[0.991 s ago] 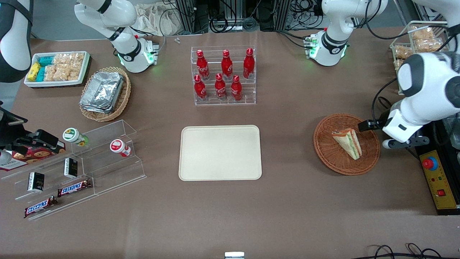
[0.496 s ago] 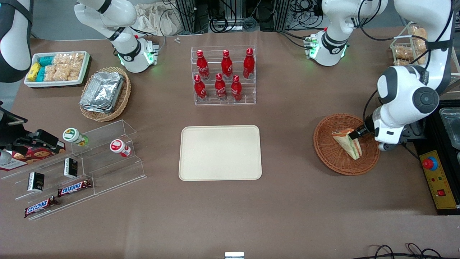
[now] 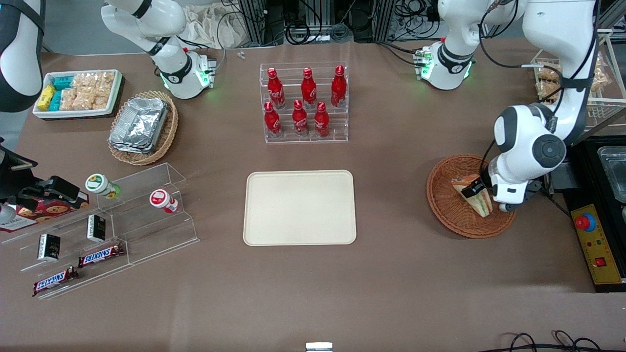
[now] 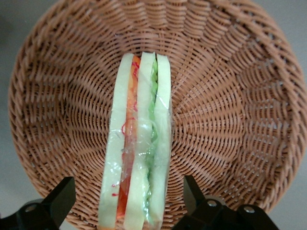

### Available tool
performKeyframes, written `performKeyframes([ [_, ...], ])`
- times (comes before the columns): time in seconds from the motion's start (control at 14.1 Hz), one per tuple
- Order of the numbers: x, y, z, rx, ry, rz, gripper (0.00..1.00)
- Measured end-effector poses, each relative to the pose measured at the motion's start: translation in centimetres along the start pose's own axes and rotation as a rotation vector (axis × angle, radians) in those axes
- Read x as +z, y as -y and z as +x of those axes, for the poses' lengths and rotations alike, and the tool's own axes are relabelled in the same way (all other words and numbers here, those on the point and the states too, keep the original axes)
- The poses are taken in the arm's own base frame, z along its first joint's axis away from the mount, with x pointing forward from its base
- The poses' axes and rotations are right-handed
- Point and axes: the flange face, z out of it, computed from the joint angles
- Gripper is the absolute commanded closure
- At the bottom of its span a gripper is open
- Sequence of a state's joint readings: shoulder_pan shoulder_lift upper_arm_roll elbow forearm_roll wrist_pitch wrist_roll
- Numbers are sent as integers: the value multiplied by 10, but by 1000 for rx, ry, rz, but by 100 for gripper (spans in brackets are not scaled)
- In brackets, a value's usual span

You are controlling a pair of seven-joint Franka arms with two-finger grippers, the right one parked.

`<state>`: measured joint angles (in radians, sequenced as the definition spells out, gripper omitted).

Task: Place sandwich from basket to tray
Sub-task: 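Lower the left gripper and close it on the wrapped sandwich, then lift the sandwich up out of the basket with the left gripper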

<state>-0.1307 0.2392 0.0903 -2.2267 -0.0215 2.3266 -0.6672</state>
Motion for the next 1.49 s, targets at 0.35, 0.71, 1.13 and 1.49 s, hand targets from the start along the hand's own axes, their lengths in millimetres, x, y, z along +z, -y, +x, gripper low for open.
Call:
performKeyframes([
  [0.35,21,4,-2,-25,-9,-3,100],
  [0.71,16,0,2,-91,-26,-18,100],
  [1.13,-41,-27,15,-143,10,10,100],
  [1.49,-151,-42,26,-127,63,55,100],
])
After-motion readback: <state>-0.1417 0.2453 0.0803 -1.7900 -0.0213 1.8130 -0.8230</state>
